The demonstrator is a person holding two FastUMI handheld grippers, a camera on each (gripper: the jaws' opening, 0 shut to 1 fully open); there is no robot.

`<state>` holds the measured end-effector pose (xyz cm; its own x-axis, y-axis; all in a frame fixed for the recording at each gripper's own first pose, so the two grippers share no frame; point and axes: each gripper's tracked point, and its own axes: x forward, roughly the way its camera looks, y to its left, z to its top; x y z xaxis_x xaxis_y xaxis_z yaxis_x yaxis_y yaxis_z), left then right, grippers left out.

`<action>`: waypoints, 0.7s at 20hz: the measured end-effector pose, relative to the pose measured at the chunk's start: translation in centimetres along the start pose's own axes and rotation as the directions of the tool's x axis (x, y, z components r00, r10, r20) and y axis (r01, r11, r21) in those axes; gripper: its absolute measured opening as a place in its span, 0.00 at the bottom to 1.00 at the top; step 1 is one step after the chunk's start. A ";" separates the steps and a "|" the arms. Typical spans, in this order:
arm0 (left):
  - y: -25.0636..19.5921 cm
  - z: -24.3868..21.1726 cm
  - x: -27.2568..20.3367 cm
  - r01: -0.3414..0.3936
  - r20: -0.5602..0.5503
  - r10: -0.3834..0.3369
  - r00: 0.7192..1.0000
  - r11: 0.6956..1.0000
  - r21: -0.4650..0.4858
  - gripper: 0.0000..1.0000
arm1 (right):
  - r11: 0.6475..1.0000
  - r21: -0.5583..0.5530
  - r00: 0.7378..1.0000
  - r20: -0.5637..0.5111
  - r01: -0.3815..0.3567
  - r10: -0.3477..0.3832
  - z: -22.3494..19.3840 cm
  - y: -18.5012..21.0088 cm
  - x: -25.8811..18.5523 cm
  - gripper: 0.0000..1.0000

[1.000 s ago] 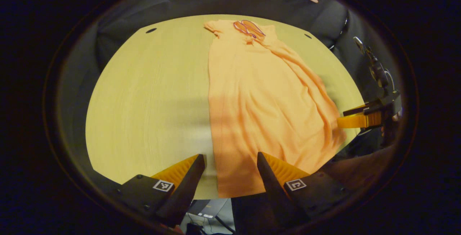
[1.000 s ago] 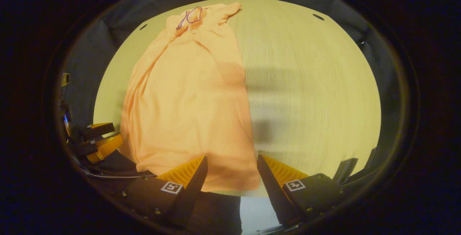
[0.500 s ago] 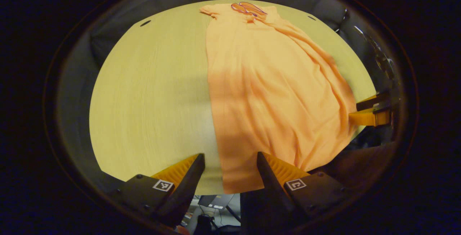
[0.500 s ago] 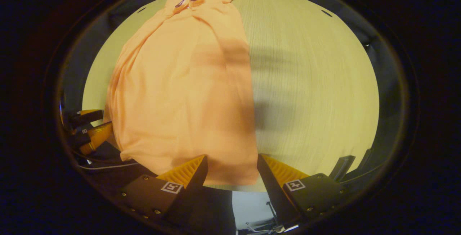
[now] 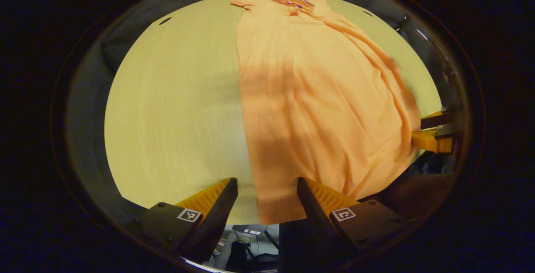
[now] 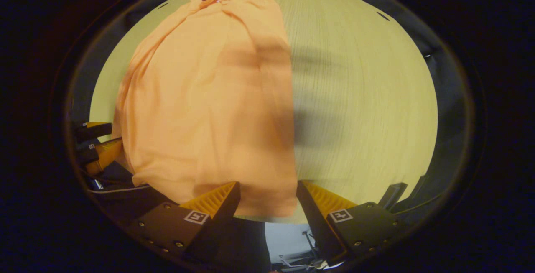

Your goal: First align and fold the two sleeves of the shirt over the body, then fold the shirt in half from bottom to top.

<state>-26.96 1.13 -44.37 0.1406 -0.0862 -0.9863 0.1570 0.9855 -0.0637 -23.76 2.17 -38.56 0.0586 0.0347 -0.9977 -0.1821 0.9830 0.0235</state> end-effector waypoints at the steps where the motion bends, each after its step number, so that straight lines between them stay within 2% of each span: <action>1: 0.1 0.0 0.1 0.000 -0.011 0.000 1.000 1.000 -0.004 0.96 | 1.000 0.001 1.000 -0.003 -0.001 0.001 0.0 0.1 0.0 0.88; 6: -0.4 0.1 0.1 0.001 -0.058 -0.002 0.998 1.000 -0.017 0.93 | 1.000 0.004 1.000 -0.026 0.000 0.000 0.0 0.0 0.0 0.87; 7: -0.6 0.3 0.0 0.003 -0.053 -0.004 0.999 1.000 -0.014 0.87 | 1.000 0.021 1.000 -0.025 0.000 0.001 0.2 -0.1 0.0 0.87; 8: -0.7 0.4 -0.2 0.006 -0.056 -0.006 0.998 1.000 -0.006 0.81 | 0.999 0.034 1.000 -0.028 -0.001 0.002 0.3 -0.2 0.1 0.71; 9: -0.8 0.6 -0.4 0.011 -0.057 -0.011 0.998 1.000 0.005 0.73 | 0.999 0.051 1.000 -0.024 -0.005 0.006 0.4 -0.4 -0.1 0.70; 10: -1.0 1.0 -0.7 0.017 -0.050 -0.017 0.999 1.000 0.008 0.66 | 0.999 0.053 0.999 -0.033 -0.003 0.005 0.2 -0.6 0.0 0.57; 11: -1.0 1.4 -1.0 0.020 -0.045 -0.020 0.999 1.000 0.004 0.59 | 0.998 0.067 1.000 -0.025 -0.007 0.009 0.3 -0.6 0.3 0.56; 12: -1.1 1.8 -1.3 0.025 -0.038 -0.025 0.999 1.000 -0.003 0.50 | 0.998 0.059 0.999 -0.033 -0.013 0.015 0.4 -0.6 0.1 0.37; 13: -1.2 2.7 -1.9 0.035 -0.007 -0.035 0.999 0.999 -0.020 0.37 | 0.998 0.060 1.000 -0.024 -0.007 0.008 0.4 -0.9 0.4 0.37; 14: -1.2 2.9 -2.2 0.038 -0.015 -0.039 0.999 0.999 -0.033 0.25 | 0.996 0.093 1.000 -0.009 -0.001 0.002 0.7 -0.9 0.0 0.14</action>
<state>-24.59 -0.27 -41.71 0.1198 -0.1223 -0.9852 0.1298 0.9858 -0.1066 -22.90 1.45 -38.55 0.0497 0.0351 -0.9981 -0.0900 0.9955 0.0305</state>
